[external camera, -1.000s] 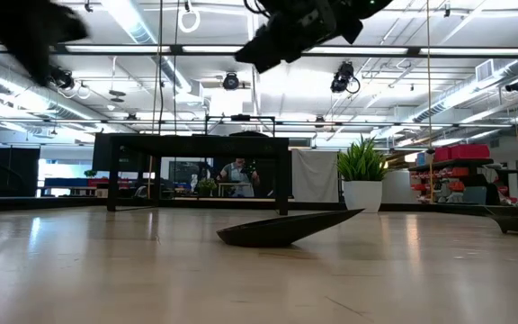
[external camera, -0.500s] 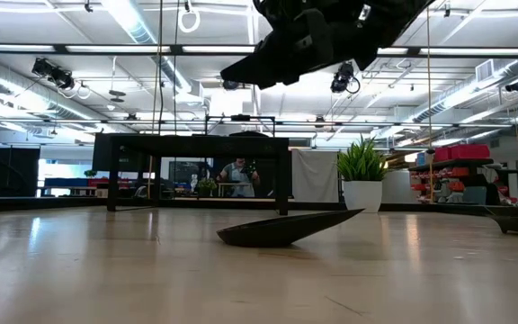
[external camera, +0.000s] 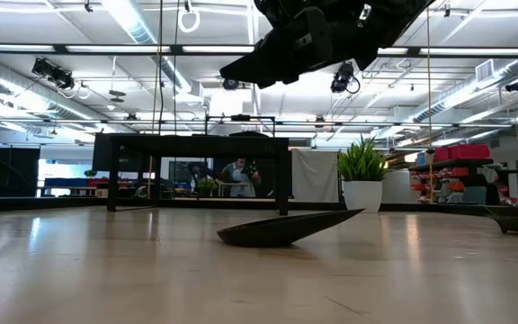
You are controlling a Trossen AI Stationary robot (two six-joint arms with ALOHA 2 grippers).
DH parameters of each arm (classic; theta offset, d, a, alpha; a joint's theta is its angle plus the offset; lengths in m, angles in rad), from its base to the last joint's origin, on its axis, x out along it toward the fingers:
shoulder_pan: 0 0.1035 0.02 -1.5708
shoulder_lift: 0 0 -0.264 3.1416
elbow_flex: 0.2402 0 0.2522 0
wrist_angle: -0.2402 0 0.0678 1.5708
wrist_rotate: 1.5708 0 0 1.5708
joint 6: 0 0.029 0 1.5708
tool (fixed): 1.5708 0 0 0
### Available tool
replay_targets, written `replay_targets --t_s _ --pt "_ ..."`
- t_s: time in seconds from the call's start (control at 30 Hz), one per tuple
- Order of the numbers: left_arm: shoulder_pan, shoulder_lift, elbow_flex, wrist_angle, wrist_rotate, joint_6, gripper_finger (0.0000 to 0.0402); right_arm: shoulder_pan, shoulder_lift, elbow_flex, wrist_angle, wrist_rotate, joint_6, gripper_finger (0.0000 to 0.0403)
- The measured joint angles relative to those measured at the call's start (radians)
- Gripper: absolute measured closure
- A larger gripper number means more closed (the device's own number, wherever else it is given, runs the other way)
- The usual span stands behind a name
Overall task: Pick & Place Mini shaped plates
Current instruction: Stack the black drop-shaped plate on top of the drop-shaped plate on the shelf
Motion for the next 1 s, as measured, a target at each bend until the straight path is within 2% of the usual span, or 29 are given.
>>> replay_targets --t_s 0.2,0.4,0.7,0.87,0.93,1.0 --pt "0.0 -0.051 -0.113 0.065 -0.034 -0.005 0.0261 0.0 0.0 0.0 0.002 0.0 0.0 0.0392" --pt "0.014 -0.053 -0.153 0.058 -0.14 0.106 0.0286 0.0 0.0 0.0 0.014 0.0 0.0 0.0392" --pt "0.083 -0.053 -0.168 0.022 -0.431 0.482 0.0303 0.0 0.001 0.0 0.063 -0.001 0.044 0.0392" --pt "0.161 -0.053 -0.166 0.032 -0.598 0.601 0.0302 0.0 0.001 0.0 0.065 -0.001 0.053 0.0392" --pt "0.206 -0.053 -0.156 0.032 -0.598 0.617 0.0297 0.0 0.001 0.0 0.064 -0.001 0.053 0.0392" --pt "0.256 -0.054 -0.146 0.035 -0.528 0.637 0.0286 0.0 0.001 0.0 0.065 0.0 0.059 0.0392"
